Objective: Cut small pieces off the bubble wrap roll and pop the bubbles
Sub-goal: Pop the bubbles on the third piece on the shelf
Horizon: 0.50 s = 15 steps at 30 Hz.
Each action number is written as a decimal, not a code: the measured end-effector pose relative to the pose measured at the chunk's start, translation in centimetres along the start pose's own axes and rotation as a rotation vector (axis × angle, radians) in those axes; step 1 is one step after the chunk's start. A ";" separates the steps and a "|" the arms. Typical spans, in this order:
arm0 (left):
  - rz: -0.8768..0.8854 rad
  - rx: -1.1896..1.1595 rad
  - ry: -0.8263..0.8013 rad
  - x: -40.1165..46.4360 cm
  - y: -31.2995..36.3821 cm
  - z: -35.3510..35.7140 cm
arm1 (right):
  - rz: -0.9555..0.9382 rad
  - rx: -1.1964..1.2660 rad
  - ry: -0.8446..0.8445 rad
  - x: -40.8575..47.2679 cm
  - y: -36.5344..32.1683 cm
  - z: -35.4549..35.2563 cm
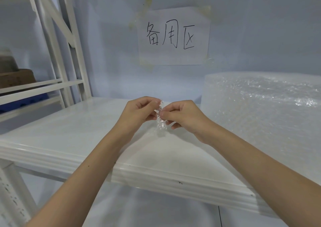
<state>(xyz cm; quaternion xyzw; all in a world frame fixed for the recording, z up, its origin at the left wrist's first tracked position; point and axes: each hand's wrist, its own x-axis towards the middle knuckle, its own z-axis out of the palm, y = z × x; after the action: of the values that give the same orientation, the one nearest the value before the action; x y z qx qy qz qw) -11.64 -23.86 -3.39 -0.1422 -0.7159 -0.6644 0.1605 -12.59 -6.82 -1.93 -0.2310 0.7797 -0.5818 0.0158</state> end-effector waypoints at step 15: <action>0.030 0.039 -0.002 0.2 -0.3 -0.1 | -0.020 0.041 0.023 0.3 0.4 0.3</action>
<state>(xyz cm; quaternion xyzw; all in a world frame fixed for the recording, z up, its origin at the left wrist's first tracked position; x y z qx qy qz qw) -11.94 -24.03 -3.62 -0.1503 -0.7265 -0.6479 0.1726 -12.89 -7.11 -2.34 -0.2317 0.7654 -0.6003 0.0057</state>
